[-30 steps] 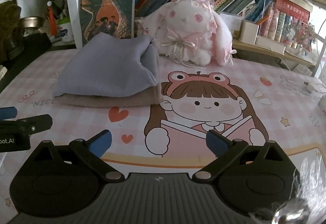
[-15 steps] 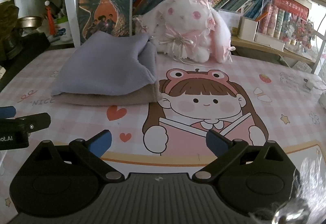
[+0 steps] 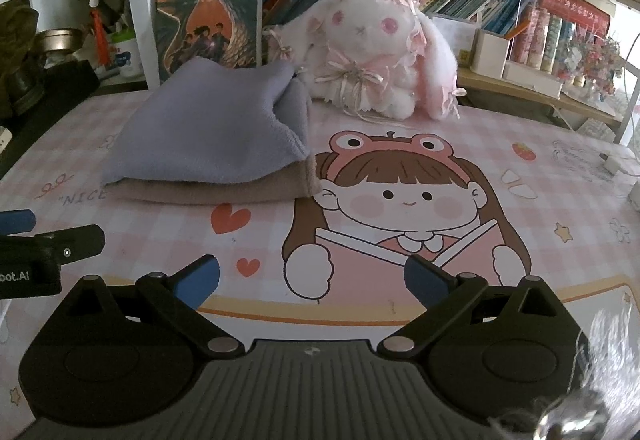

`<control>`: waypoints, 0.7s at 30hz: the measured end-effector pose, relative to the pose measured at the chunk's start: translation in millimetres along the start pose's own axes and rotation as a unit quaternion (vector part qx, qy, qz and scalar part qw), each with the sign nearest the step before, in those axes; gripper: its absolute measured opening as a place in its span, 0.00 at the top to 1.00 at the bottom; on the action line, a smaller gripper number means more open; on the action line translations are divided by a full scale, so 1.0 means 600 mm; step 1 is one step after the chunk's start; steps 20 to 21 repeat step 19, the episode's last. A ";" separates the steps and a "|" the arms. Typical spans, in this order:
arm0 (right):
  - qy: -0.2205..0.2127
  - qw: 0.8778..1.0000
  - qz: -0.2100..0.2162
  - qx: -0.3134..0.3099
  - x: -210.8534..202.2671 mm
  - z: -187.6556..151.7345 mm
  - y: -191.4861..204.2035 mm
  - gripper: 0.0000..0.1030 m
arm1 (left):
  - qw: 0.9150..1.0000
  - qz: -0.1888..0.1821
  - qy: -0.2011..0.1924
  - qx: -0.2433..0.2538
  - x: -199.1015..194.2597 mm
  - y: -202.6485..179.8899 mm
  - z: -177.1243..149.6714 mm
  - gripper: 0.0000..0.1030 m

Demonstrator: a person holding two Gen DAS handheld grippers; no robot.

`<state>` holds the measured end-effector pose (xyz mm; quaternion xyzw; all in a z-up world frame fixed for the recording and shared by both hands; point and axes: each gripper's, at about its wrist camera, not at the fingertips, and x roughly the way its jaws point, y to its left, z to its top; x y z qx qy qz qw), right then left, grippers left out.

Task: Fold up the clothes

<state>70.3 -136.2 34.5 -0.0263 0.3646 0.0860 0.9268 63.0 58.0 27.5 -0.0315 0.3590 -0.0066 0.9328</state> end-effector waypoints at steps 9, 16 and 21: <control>0.001 1.000 -0.001 0.004 -0.001 -0.002 -0.001 0.03 | 1.000 0.002 0.003 -0.003 0.002 0.001 0.001 0.00; 0.004 1.000 -0.002 0.005 -0.001 -0.004 0.000 0.03 | 1.000 -0.002 0.001 -0.003 0.001 -0.001 -0.001 0.00; 0.004 1.000 -0.002 0.005 -0.001 -0.004 0.000 0.03 | 1.000 -0.005 0.000 -0.003 0.000 -0.003 -0.001 0.00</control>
